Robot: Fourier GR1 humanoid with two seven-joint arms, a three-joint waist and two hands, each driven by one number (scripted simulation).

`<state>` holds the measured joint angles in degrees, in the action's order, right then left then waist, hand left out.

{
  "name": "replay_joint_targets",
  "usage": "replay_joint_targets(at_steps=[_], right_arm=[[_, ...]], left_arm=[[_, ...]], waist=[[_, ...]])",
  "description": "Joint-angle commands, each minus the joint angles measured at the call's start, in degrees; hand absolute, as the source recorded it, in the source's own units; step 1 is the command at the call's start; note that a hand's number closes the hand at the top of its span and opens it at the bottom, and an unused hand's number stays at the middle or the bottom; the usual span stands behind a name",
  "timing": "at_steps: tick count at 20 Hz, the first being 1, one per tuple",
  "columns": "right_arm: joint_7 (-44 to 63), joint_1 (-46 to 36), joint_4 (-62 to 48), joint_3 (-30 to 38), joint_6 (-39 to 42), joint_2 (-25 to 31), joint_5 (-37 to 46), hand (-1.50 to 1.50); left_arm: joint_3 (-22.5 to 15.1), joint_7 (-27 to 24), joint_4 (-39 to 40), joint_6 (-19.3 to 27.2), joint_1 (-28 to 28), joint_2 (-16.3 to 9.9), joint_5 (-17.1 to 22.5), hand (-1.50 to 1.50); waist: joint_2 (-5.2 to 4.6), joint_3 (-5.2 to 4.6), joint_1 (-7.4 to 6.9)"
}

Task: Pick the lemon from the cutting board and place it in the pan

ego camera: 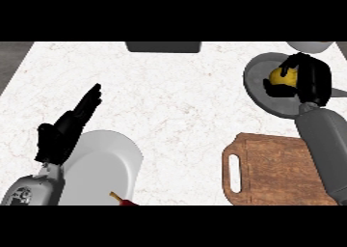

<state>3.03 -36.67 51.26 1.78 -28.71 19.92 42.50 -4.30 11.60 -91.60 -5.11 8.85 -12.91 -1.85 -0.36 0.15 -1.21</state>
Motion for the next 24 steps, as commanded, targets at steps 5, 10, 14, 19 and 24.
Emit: replay_joint_targets(at_steps=[5, 10, 14, 19, 24], right_arm=[[-13.9, -12.5, -23.7, 8.0, -3.7, 3.5, -3.3, 1.5], [-19.7, -14.8, -33.0, 10.0, -8.2, 3.2, -3.3, 1.5], [-6.2, -16.3, -39.5, 8.9, 5.2, 7.5, -1.9, -1.5], [-14.4, -16.6, -40.5, 13.8, 6.0, 7.1, -6.9, -1.5], [-20.3, -18.2, -38.6, 21.1, 7.5, 6.6, -14.5, -1.5]], left_arm=[[1.6, -0.6, 1.4, -0.5, 1.3, 0.8, 0.0, 0.0], [0.3, 4.2, -2.8, -0.5, 2.0, 1.2, -0.9, 0.0], [-0.5, 0.2, -1.9, -1.1, -0.3, 2.1, -0.3, 0.0], [-1.3, -0.6, 2.6, 0.4, 3.3, 3.4, -2.8, 0.0], [-0.7, 0.2, 1.9, -0.6, 4.2, 2.2, -2.4, 0.0]], waist=[[-0.25, -0.07, -0.53], [-0.45, -0.02, -1.13], [-0.84, -0.03, -2.24], [-1.63, 0.16, -2.41], [-1.75, 0.26, -2.92]])
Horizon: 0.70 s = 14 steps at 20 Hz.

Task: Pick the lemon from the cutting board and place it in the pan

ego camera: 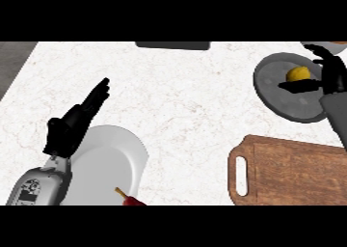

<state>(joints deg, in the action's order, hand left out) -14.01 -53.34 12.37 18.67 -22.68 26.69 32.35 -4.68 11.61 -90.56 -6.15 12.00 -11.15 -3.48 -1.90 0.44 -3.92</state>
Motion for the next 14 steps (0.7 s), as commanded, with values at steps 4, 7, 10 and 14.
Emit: replay_joint_targets(at_steps=[4, 7, 10, 14], right_arm=[[-10.9, 0.5, 2.0, 11.4, 2.7, -0.5, -12.0, -1.5], [-13.9, 1.5, 1.0, 15.2, 10.9, 2.6, -16.2, -1.5], [-19.6, 6.1, -0.4, 17.0, 16.7, 3.4, -18.3, -1.5], [-21.3, 7.3, -1.5, 16.6, 25.7, 7.2, -18.6, -1.5]], left_arm=[[1.8, 0.5, -0.1, -1.1, -0.1, -1.0, 1.6, 0.0], [2.2, -0.3, 0.1, -1.5, 0.1, -1.5, 1.7, 0.0], [0.4, -0.6, 0.1, 0.1, -0.3, 0.7, 0.1, 0.0], [0.4, -1.0, 0.9, 0.7, -1.0, 1.0, -0.8, 0.0]], waist=[[0.1, -0.02, 0.0], [0.04, -0.02, 0.28], [0.06, -0.01, 0.82], [0.75, -0.18, 1.56]])
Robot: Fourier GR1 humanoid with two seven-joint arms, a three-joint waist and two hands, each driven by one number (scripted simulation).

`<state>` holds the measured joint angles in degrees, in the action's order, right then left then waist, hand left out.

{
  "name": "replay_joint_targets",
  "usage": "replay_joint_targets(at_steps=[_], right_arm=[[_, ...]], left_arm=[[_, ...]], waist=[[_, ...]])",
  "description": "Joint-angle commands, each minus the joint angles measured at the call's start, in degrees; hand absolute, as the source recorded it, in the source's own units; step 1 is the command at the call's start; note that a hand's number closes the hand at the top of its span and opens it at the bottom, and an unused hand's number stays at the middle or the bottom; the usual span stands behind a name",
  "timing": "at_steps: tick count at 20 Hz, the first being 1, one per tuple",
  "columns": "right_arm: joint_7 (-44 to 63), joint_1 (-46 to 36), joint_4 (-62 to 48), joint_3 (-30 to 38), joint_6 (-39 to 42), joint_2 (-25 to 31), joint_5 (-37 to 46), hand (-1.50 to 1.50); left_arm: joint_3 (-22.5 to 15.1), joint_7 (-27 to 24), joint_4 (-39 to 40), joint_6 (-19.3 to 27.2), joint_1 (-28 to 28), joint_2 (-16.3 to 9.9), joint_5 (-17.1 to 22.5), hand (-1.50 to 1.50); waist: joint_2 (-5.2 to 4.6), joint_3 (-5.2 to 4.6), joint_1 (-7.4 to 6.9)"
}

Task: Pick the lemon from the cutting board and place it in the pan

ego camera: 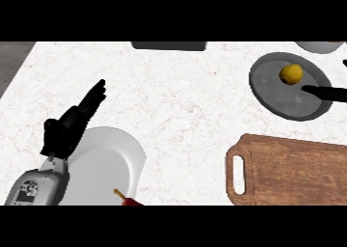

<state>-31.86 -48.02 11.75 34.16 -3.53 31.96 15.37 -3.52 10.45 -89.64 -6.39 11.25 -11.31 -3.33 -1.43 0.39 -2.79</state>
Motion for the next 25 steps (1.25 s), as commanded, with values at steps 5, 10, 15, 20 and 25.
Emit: replay_joint_targets(at_steps=[5, 10, 15, 20, 25], right_arm=[[-14.7, 8.0, 0.6, 2.4, 11.6, 3.5, -3.3, -1.5], [-19.1, 12.2, -0.4, 2.1, 13.7, 2.6, -4.1, -1.5], [-23.1, 16.5, -0.3, 1.3, 15.1, 1.7, -4.7, -1.5], [-25.3, 19.5, 2.3, -0.5, 14.7, -1.1, -5.8, -1.5], [-26.8, 21.4, 3.6, -1.3, 12.2, -2.9, -7.4, -1.5]], left_arm=[[0.9, 0.7, 1.6, 0.6, 1.0, 0.6, -0.3, 0.0], [0.5, 0.5, 0.0, 0.8, -0.9, 1.0, -1.3, 0.0], [2.3, 1.3, 1.0, -1.2, 0.3, 0.4, 0.5, 0.0], [4.5, -3.6, 5.4, -1.1, -0.5, -0.1, -0.8, 0.0], [0.7, -0.8, -0.8, 0.1, -4.6, 3.2, -2.7, 0.0]], waist=[[0.39, -0.14, 1.18], [0.77, -0.2, 1.39], [0.94, -0.25, 1.89], [1.18, -0.33, 2.43], [1.25, -0.32, 2.26]])
